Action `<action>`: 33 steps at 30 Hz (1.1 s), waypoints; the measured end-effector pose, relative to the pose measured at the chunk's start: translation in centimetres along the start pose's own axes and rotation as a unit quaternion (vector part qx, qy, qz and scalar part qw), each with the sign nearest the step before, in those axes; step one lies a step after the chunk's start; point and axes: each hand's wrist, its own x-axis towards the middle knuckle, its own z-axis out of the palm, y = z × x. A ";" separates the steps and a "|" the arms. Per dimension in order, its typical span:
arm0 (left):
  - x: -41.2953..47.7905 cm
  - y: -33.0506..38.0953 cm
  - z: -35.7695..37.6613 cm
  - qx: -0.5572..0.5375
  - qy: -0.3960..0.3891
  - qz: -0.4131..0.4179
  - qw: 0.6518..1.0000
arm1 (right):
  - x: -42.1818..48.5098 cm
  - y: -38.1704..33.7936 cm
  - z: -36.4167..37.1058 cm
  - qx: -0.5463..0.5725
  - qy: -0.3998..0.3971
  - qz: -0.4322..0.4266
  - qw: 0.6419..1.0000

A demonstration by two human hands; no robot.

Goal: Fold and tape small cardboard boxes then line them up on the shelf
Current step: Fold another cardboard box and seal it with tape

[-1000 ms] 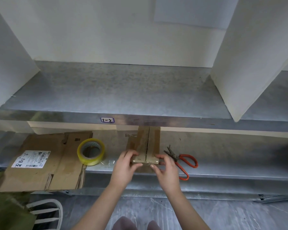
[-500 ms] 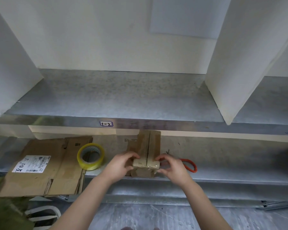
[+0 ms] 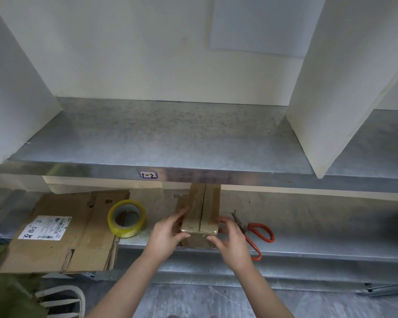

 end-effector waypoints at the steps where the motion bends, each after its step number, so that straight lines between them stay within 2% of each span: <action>1: 0.0 0.0 0.1 0.012 0.000 0.000 1.000 | 0.1 0.0 -0.1 0.022 -0.012 0.012 1.000; 3: -0.1 0.0 0.1 0.031 -0.002 -0.006 0.999 | 0.2 -0.2 -0.2 0.049 -0.025 0.030 0.998; 6: -0.1 0.3 -0.1 -0.003 -0.021 -0.022 1.000 | 0.1 -0.5 -0.4 0.127 -0.037 0.076 0.988; 11: -0.3 1.1 0.3 -0.059 -0.051 -0.104 0.992 | -0.5 -1.3 -0.8 0.163 -0.008 0.156 0.974; 14: -0.3 1.8 0.2 -0.190 -0.065 -0.150 0.968 | -0.3 -2.1 -1.2 0.232 -0.039 0.196 0.952; 17: -0.4 3.1 -0.3 -0.242 -0.018 -0.122 0.962 | -0.2 -3.6 -2.2 0.274 -0.037 0.167 0.946; 22: -0.4 5.0 -2.3 -0.282 0.033 -0.069 0.956 | 0.1 -6.1 -3.6 0.232 -0.037 0.091 0.968; 25: -0.7 6.2 -3.3 -0.342 0.046 -0.065 0.936 | -0.4 -7.5 -3.7 0.266 -0.030 0.096 0.959; 28: -1.0 6.9 -3.3 -0.357 0.074 -0.064 0.929 | -1.0 -8.6 -3.6 0.281 -0.004 0.092 0.955; 33: -2.2 5.7 -2.3 -0.404 0.043 -0.090 0.909 | -1.7 -8.3 -3.6 0.219 -0.007 0.027 0.975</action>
